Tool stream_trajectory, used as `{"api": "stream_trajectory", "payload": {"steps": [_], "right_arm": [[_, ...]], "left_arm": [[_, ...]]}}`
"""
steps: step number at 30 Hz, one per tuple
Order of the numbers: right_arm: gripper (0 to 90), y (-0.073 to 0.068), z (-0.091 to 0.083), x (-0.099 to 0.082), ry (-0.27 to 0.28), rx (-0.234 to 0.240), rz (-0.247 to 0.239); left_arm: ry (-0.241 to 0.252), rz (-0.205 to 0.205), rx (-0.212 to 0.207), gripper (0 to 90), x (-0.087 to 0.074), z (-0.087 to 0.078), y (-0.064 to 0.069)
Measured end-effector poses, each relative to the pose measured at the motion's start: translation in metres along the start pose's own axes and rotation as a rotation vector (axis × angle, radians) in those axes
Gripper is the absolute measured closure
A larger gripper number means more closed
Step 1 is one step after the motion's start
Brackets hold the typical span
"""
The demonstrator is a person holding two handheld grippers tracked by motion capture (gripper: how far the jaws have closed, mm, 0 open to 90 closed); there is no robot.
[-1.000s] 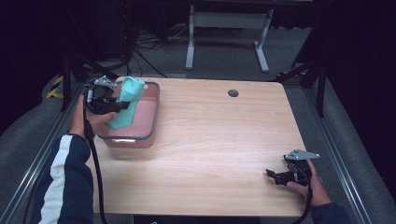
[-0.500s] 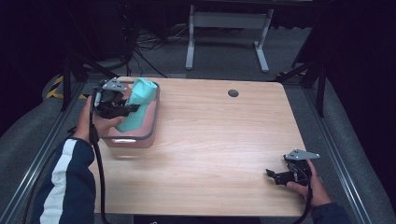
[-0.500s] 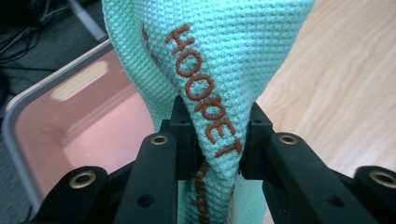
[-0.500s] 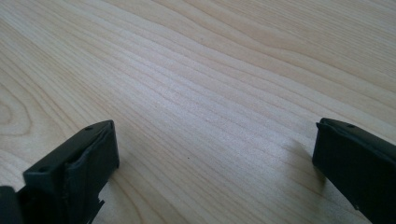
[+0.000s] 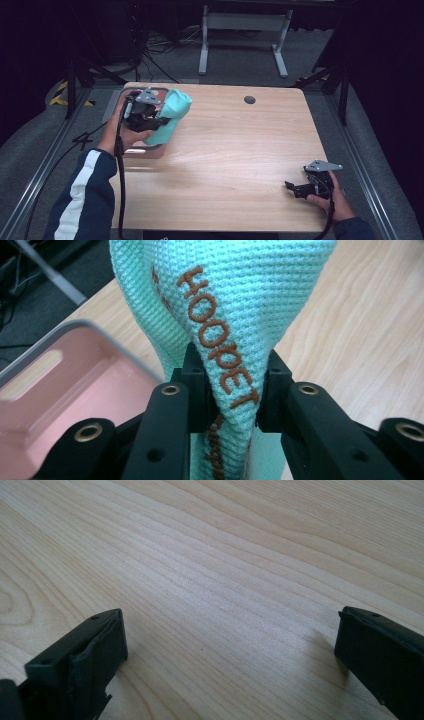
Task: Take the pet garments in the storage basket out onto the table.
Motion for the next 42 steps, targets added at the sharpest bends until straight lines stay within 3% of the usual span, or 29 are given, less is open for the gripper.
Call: {"api": "stream_trajectory", "payload": {"steps": [11, 23, 28, 32, 37, 42], "right_arm": [[0.7, 0.000, 0.000, 0.000, 0.000, 0.000, -0.001], [0.7, 0.000, 0.000, 0.000, 0.000, 0.000, 0.000], [0.7, 0.000, 0.000, 0.000, 0.000, 0.000, 0.000], [0.7, 0.000, 0.000, 0.000, 0.000, 0.000, 0.000], [0.7, 0.000, 0.000, 0.000, 0.000, 0.000, 0.000], [0.7, 0.000, 0.000, 0.000, 0.000, 0.000, 0.000]], "left_arm": [[-0.059, 0.083, -0.091, 72.2, 0.016, 0.041, 0.031], [-0.133, 0.126, -0.162, 72.1, 0.020, 0.097, 0.056], [-0.177, 0.136, -0.163, 71.8, 0.017, 0.120, 0.066], [-0.203, 0.119, -0.187, 71.7, 0.013, 0.138, 0.071], [-0.210, 0.123, -0.208, 71.2, 0.010, 0.151, 0.075], [-0.247, 0.124, -0.222, 70.0, 0.006, 0.170, 0.083]]}}
Point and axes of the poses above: each handheld gripper's, and its own axes: z roughly forward along the jaws, x roughly out of its top, y roughly to its right, the point moved 1 cm from there along z, roughly forward along the jaws
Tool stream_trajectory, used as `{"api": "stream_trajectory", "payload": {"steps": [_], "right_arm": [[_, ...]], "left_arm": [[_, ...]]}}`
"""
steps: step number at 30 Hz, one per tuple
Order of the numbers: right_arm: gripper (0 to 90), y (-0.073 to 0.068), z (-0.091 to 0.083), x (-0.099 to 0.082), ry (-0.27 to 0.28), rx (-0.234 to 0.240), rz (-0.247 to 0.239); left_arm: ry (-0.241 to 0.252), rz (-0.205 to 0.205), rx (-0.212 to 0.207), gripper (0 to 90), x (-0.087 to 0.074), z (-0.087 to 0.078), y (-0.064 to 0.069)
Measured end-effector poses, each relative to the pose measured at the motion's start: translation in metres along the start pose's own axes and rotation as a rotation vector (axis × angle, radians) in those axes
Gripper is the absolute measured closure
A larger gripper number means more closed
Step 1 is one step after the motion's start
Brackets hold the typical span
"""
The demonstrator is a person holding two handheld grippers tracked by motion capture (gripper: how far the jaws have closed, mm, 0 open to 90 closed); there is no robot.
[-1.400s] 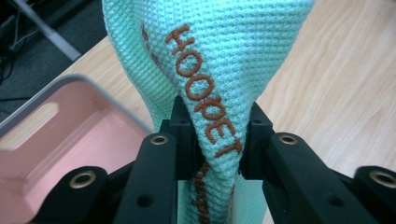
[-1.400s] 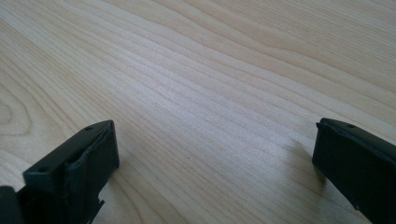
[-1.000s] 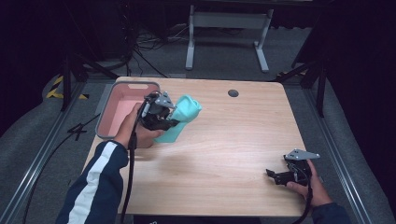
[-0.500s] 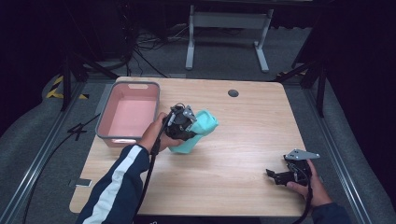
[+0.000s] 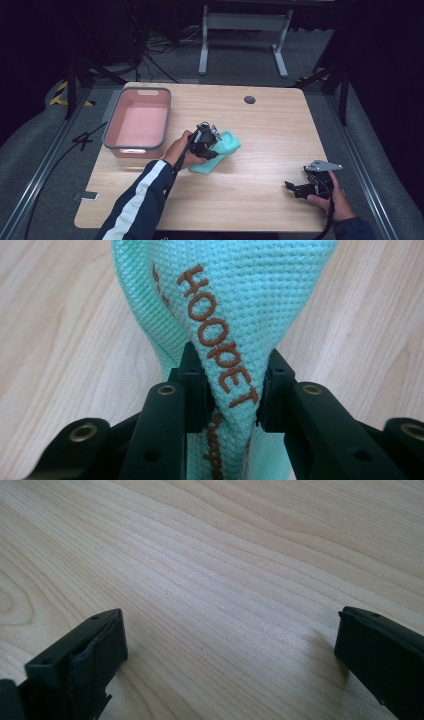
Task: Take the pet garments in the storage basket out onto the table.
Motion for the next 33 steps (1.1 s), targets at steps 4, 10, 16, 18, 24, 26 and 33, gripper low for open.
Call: {"api": "stream_trajectory", "payload": {"steps": [4, 10, 16, 18, 24, 26, 33], "right_arm": [[0.7, 0.000, 0.000, 0.000, 0.000, 0.000, 0.000], [0.7, 0.000, 0.000, 0.000, 0.000, 0.000, -0.001], [0.7, 0.000, 0.000, 0.000, 0.000, 0.000, 0.000], [0.7, 0.000, 0.000, 0.000, 0.000, 0.000, 0.000], [0.7, 0.000, 0.000, 0.000, 0.000, 0.000, 0.000], [0.7, 0.000, 0.000, 0.000, 0.000, 0.000, 0.000], [0.7, 0.000, 0.000, 0.000, 0.000, 0.000, 0.000]], "left_arm": [[-0.009, -0.003, -0.023, 68.5, 0.002, 0.013, 0.004], [-0.018, 0.003, -0.039, 63.5, 0.004, 0.028, 0.010], [0.000, -0.023, -0.059, 60.5, 0.003, 0.035, 0.013], [0.007, -0.023, -0.061, 60.1, 0.002, 0.036, 0.013], [0.004, -0.027, -0.049, 54.6, 0.002, 0.036, 0.013], [0.002, -0.012, -0.042, 50.5, 0.003, 0.036, 0.014], [-0.022, 0.012, -0.028, 43.0, 0.006, 0.031, 0.019]]}}
Point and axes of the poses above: each handheld gripper's, and its own axes: z roughly forward along the jaws, x roughly out of its top, y roughly to its right, the point moved 1 cm from there along z, roughly forward along the jaws
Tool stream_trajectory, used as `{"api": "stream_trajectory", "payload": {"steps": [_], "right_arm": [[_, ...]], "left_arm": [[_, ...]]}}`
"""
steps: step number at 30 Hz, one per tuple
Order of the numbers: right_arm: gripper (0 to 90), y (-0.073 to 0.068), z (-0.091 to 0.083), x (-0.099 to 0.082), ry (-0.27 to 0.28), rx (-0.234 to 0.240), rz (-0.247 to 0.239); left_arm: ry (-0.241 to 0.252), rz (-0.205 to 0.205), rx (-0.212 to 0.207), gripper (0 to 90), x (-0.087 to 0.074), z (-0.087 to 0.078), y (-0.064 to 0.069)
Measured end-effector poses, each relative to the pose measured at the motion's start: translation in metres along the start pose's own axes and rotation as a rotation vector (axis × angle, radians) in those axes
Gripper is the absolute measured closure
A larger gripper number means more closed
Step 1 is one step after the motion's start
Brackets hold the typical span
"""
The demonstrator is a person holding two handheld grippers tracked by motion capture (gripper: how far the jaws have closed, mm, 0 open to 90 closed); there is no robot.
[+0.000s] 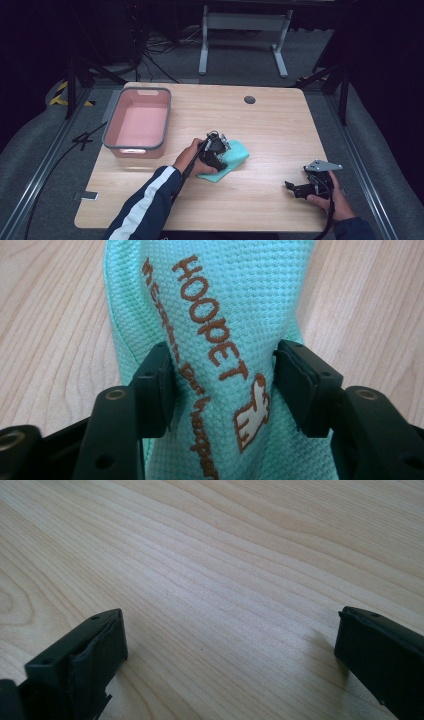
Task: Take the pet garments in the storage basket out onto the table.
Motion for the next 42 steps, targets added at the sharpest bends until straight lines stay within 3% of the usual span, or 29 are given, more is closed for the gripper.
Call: {"api": "stream_trajectory", "payload": {"steps": [5, 13, 24, 42], "right_arm": [[0.8, 0.000, 0.000, 0.000, 0.000, 0.000, 0.000], [0.8, 0.000, 0.000, 0.000, 0.000, 0.000, 0.000], [0.7, 0.000, 0.000, 0.000, 0.000, 0.000, 0.000], [0.7, 0.000, 0.000, 0.000, 0.000, -0.001, 0.000]], "left_arm": [[0.015, 0.017, 0.011, 39.5, 0.001, -0.005, 0.003], [-0.001, 0.038, 0.038, 32.3, 0.002, -0.014, 0.005], [0.043, 0.057, 0.064, 26.8, 0.000, -0.035, 0.008], [0.049, 0.087, 0.097, 24.7, -0.025, -0.065, 0.010]]}}
Point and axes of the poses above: each handheld gripper's, and its own axes: z roughly forward along the jaws, x roughly out of its top, y roughly to its right, the point moved 1 cm from there along z, roughly forward along the jaws
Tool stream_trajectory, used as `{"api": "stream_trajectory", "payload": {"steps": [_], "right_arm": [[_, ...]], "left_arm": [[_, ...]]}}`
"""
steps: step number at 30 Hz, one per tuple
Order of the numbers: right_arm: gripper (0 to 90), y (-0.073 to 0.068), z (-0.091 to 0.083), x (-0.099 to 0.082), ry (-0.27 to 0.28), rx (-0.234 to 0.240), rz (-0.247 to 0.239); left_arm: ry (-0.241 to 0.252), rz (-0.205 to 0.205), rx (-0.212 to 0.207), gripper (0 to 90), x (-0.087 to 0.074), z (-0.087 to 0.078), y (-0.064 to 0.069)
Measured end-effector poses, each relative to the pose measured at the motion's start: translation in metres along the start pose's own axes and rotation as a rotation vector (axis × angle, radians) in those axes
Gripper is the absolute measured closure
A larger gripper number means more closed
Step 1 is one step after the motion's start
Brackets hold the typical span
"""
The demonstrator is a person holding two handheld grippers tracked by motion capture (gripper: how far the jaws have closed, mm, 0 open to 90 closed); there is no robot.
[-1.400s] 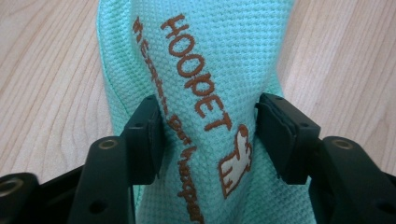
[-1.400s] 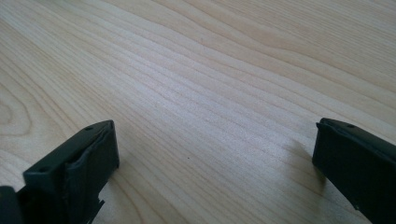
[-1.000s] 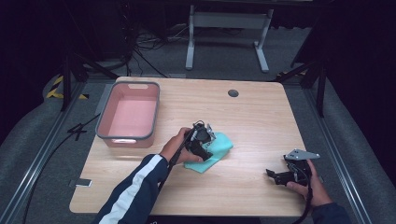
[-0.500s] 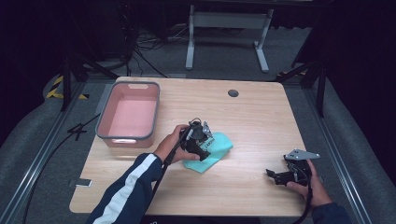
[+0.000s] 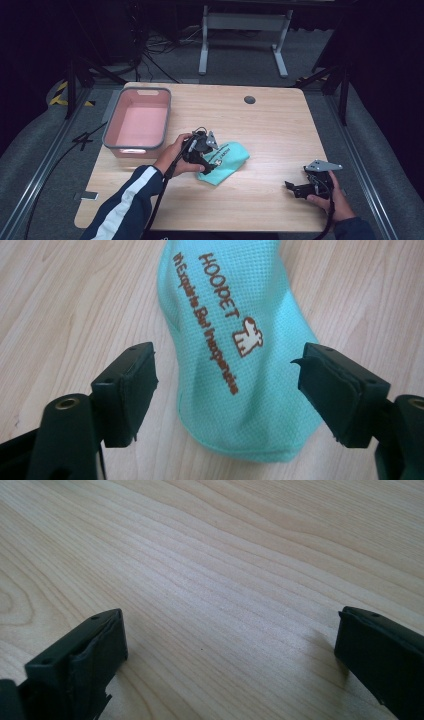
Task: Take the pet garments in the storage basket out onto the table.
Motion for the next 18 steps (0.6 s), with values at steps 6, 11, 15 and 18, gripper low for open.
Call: {"api": "stream_trajectory", "payload": {"steps": [6, 11, 15, 18], "right_arm": [[0.7, 0.000, 0.000, 0.000, 0.000, 0.000, 0.000], [0.7, 0.000, 0.000, 0.000, 0.000, 0.000, 0.000], [0.7, 0.000, 0.000, 0.000, 0.000, 0.000, 0.000], [0.7, 0.000, 0.000, 0.000, 0.000, -0.001, 0.001]], "left_arm": [[-0.009, 0.017, 0.005, 24.6, -0.011, -0.007, 0.002], [-0.021, 0.028, 0.013, 24.6, -0.024, -0.013, 0.003], [-0.030, 0.031, 0.024, 24.6, -0.035, -0.018, 0.003], [-0.040, 0.030, 0.040, 24.6, -0.046, -0.022, 0.004]]}}
Point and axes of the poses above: each handheld gripper's, and its own axes: z roughly forward along the jaws, x roughly out of its top, y roughly to its right, the point moved 1 cm from there along z, roughly forward along the jaws
